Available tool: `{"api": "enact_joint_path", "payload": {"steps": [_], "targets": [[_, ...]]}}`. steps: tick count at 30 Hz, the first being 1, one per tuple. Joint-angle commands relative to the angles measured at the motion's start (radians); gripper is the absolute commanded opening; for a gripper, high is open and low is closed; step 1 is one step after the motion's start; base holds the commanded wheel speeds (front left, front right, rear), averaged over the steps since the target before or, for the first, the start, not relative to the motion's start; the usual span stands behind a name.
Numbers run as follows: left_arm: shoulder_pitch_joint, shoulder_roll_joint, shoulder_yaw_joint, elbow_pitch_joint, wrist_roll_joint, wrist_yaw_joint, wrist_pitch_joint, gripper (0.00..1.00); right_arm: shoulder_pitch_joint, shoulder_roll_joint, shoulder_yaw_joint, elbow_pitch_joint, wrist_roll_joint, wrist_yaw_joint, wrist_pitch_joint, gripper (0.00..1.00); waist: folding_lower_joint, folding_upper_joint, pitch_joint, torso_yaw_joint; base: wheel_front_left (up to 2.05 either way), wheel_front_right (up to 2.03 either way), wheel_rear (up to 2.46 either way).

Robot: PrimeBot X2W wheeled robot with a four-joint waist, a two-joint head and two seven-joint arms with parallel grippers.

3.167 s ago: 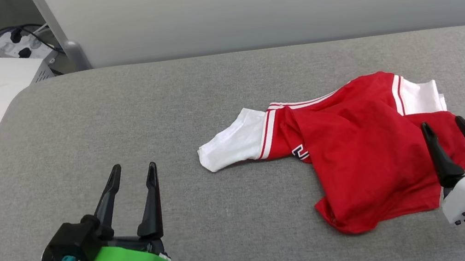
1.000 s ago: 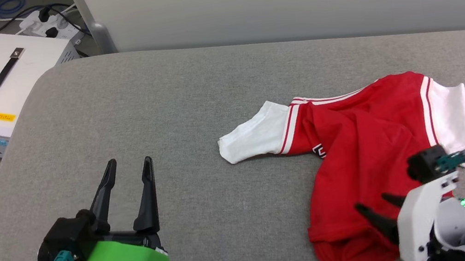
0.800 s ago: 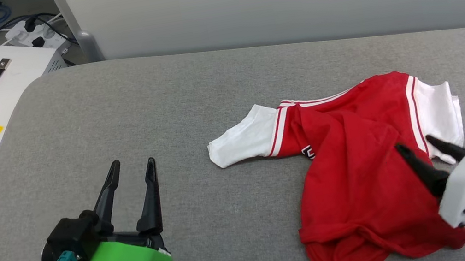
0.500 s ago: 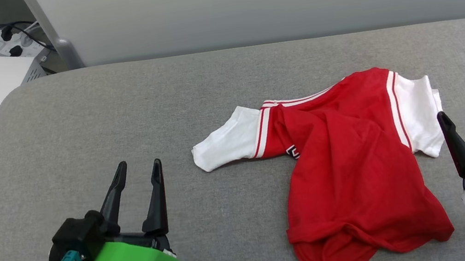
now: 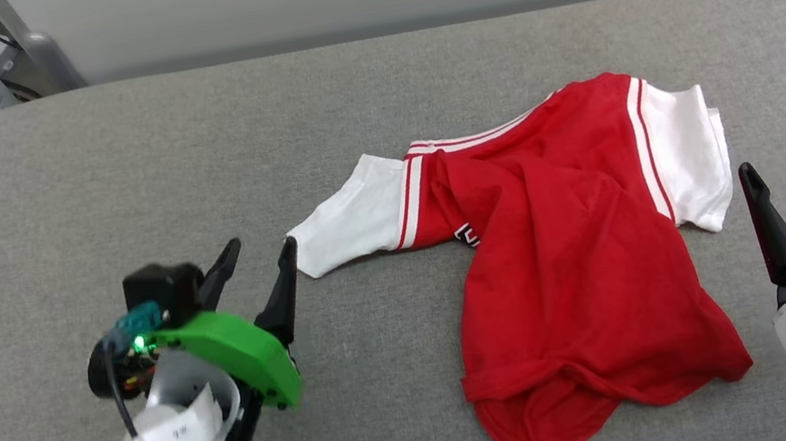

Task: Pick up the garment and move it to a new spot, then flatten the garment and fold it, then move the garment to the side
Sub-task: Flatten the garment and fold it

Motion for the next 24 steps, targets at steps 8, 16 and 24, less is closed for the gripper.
{"api": "enact_joint_path", "payload": {"steps": [8,16,24], "targets": [[-0.228,0.051,-0.033,0.156,0.021,0.039,0.294,1.00,-0.041,0.020,0.030,-0.041,-0.035,0.000,0.025,1.00,0.0000,-0.0001,0.135,-0.078,0.00,0.00,0.00],[-0.323,0.083,-0.061,0.300,0.049,0.040,0.383,1.00,-0.049,0.031,0.034,-0.043,-0.047,0.000,0.023,1.00,0.0000,-0.0001,0.180,-0.110,0.00,0.00,0.00],[-0.335,0.093,-0.106,0.408,0.073,0.028,0.406,0.22,-0.048,0.036,0.035,-0.029,-0.050,0.000,0.010,1.00,0.0000,-0.0001,0.182,-0.113,0.00,0.00,0.00]]}}
